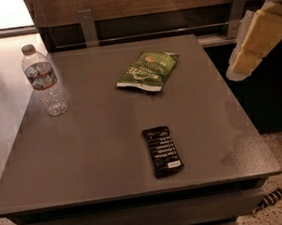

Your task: Pick green jalapeno chip bag

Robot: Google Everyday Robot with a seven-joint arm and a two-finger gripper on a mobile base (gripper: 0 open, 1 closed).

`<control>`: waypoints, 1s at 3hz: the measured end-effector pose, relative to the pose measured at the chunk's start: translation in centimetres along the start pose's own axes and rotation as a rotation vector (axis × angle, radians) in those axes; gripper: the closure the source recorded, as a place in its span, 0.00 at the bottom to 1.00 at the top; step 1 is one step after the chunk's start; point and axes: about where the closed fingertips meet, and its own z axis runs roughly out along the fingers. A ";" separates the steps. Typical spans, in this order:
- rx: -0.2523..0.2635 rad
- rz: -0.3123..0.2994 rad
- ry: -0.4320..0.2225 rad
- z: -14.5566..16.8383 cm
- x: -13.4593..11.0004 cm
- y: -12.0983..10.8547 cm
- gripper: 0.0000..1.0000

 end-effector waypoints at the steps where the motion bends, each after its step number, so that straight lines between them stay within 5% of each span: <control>1: 0.039 0.005 -0.022 2.2 -2.8 -3.2 0.00; 2: 0.024 0.009 -0.068 5.7 -5.4 -6.0 0.00; 3: -0.044 0.042 -0.102 10.2 -6.5 -7.8 0.00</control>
Offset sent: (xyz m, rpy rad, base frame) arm 0.1575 0.0726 -0.0201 0.1273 -0.0127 0.0528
